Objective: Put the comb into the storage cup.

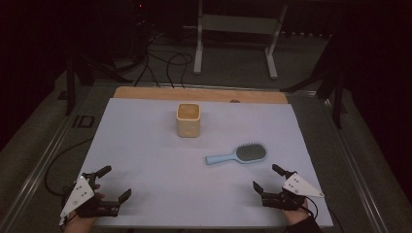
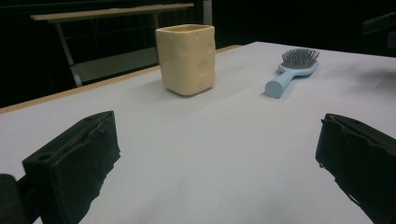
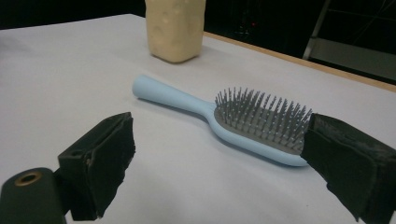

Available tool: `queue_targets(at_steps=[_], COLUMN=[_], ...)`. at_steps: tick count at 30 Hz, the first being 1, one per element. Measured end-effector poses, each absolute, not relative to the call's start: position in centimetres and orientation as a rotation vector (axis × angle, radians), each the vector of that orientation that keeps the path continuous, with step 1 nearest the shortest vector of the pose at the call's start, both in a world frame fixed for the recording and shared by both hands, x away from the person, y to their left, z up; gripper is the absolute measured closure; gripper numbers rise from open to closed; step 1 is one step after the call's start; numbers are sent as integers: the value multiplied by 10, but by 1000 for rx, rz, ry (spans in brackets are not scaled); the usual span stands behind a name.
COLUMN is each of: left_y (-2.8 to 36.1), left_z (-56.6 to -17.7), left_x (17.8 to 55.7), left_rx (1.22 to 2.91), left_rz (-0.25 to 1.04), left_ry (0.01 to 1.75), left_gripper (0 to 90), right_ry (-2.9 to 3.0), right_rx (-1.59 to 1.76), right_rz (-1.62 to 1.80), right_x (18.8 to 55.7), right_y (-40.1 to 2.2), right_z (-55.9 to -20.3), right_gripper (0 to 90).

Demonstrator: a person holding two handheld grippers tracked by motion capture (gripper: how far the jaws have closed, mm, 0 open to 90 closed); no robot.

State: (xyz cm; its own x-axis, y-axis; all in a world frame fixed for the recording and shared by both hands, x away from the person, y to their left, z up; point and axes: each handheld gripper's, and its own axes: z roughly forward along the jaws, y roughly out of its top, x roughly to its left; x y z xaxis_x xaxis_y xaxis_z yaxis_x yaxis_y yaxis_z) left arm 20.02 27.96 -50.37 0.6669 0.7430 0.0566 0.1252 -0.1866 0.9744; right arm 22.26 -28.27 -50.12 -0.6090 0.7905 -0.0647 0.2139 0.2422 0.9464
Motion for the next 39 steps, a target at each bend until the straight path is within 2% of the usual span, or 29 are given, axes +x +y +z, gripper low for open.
queue_targets(at_steps=[31,39], left_y=[279,279], left_z=[-502,-502], left_x=[200,200], left_rx=[1684,1686], left_rz=[631,632], left_ry=[705,702], left_gripper=[0,0], right_ry=[2122,2134], right_rx=[874,866], right_rz=[1278,1287], right_x=[216,214], right_y=[-263,-261], right_z=[-495,-484], right_gripper=[89,88])
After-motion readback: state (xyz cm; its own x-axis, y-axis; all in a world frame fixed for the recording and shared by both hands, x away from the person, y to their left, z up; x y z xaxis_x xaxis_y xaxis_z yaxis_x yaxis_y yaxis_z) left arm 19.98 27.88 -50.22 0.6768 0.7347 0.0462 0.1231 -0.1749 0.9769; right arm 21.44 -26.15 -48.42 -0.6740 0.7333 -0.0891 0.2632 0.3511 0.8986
